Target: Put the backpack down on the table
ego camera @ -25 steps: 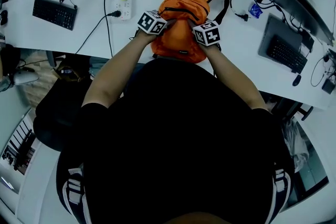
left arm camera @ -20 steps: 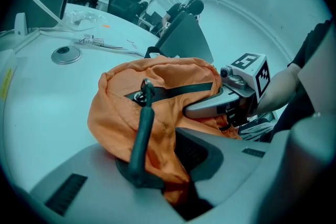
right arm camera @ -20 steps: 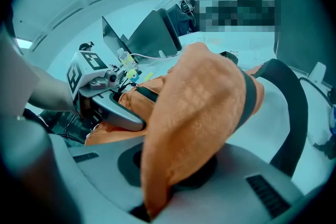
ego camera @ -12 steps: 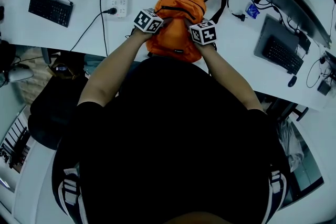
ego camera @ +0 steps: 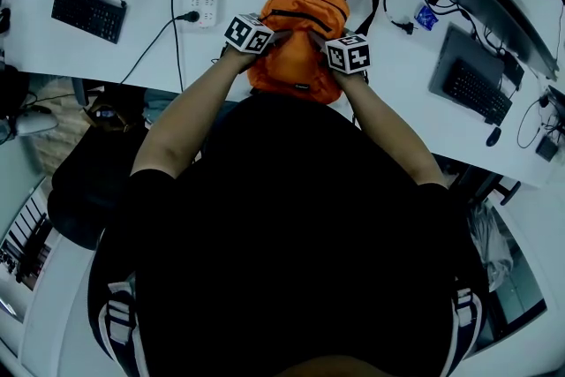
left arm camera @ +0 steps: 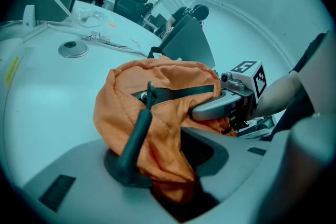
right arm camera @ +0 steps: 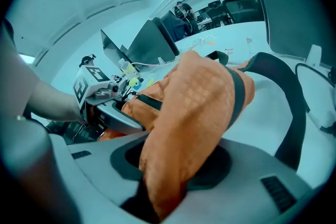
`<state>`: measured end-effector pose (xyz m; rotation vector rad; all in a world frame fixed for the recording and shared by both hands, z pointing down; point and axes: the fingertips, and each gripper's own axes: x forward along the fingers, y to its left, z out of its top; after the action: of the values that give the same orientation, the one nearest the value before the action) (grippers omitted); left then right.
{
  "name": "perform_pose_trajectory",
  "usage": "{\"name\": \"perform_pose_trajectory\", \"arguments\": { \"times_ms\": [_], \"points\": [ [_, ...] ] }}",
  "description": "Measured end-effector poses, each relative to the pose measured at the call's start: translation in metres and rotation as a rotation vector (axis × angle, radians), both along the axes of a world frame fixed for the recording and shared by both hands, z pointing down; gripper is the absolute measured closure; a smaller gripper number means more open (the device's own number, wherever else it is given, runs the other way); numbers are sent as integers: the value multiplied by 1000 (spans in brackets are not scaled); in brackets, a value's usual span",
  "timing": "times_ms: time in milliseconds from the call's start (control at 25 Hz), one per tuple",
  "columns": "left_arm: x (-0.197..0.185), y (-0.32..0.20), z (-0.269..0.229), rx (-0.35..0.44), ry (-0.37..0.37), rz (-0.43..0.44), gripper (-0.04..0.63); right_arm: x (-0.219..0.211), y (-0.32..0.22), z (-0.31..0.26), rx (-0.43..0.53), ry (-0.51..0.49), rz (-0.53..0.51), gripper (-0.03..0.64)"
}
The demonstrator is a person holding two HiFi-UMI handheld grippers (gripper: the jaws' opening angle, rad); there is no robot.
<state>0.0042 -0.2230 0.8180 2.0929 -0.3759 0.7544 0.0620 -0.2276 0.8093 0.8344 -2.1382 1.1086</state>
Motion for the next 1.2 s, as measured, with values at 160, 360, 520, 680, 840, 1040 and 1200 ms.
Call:
{"name": "perform_pose_trajectory", "arguments": {
  "times_ms": [160, 360, 520, 680, 840, 1040, 1200],
  "points": [
    [-9, 1, 1, 1, -11, -41, 362, 1, 8, -2, -17, -14, 6, 424],
    [-19, 3, 0, 1, -22, -81, 333, 3, 9, -7, -3, -22, 33, 396],
    [-23, 4, -4, 23, -27, -100, 325, 5, 11, -10, -4, -29, 30, 360],
    [-28, 4, -8, 30, -33, -126, 318, 6, 12, -19, 7, -38, 36, 344],
    [-34, 3, -10, 35, -34, -156, 310, 11, 14, -24, 22, -32, 48, 343],
    [-43, 3, -12, 48, -37, -193, 299, 19, 17, -31, 32, -22, 63, 342],
    [-52, 2, -17, 79, -44, -221, 291, 25, 18, -35, 46, -9, 69, 342]
  ]
}}
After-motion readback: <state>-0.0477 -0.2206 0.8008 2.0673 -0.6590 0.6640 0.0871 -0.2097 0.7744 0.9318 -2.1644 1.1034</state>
